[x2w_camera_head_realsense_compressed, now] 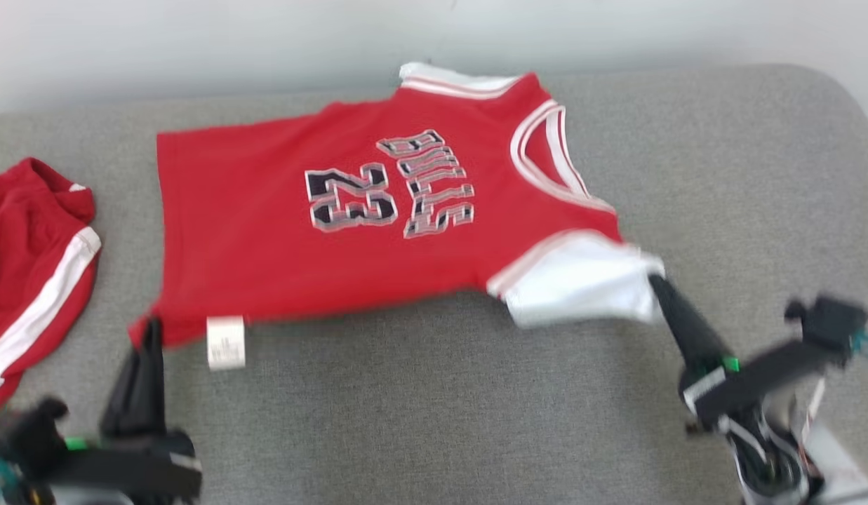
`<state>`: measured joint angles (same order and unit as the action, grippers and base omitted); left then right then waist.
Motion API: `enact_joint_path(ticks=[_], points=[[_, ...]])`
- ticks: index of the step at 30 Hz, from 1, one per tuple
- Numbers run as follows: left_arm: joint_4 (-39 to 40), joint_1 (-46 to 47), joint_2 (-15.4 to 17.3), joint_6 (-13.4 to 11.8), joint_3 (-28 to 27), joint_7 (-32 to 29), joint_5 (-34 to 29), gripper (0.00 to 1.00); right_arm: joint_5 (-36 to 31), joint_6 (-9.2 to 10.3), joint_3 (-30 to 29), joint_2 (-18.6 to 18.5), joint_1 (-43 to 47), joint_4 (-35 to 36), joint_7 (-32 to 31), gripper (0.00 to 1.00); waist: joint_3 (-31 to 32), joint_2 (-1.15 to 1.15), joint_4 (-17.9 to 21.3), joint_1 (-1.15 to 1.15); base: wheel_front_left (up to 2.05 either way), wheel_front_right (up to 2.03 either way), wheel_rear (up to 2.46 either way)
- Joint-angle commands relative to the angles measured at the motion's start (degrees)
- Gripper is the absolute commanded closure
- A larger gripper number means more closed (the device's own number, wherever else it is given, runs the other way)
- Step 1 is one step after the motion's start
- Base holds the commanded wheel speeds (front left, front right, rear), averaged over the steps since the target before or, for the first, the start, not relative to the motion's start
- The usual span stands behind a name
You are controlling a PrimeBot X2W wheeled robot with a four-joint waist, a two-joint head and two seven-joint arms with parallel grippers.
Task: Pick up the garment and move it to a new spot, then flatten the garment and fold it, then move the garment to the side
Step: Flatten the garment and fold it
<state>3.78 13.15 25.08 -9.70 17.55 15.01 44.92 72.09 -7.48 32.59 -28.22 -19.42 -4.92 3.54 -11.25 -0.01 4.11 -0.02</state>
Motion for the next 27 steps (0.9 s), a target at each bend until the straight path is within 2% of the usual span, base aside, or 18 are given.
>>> enact_joint_path(ticks=[1,5,14,20,27], points=[[-0.08,-2.7,-1.07,0.3,-0.79,0.23,-0.95,1.0,0.45,-0.02,-0.41,-0.96,2.94,0.46,-0.47,1.0,1.15,0.01,-0.03,0.02,0.0,0.0,0.0],[-1.11,-7.83,-3.99,1.04,-3.43,0.24,-3.58,1.0,-0.34,-0.02,-1.26,-2.26,9.66,2.19,-1.8,1.0,2.55,0.01,-0.19,0.02,0.0,0.0,0.0],[-5.4,-16.24,-7.66,3.42,-7.62,0.24,-9.26,1.0,-0.46,-0.02,-3.71,-3.36,21.58,7.28,-8.81,1.0,6.5,0.01,-0.14,0.02,0.0,0.0,0.0],[-8.35,-17.99,-8.54,3.97,-7.95,0.24,-13.54,1.0,-1.14,-0.02,-4.45,-1.42,27.75,9.16,-14.62,1.0,7.89,0.01,-1.28,0.02,0.0,0.0,0.0],[-11.22,-16.89,-9.55,5.46,-8.01,0.24,-15.11,1.0,-4.55,-0.02,-9.16,2.43,29.72,10.67,-17.54,1.0,8.24,0.01,-1.51,0.02,0.0,0.0,0.0]])
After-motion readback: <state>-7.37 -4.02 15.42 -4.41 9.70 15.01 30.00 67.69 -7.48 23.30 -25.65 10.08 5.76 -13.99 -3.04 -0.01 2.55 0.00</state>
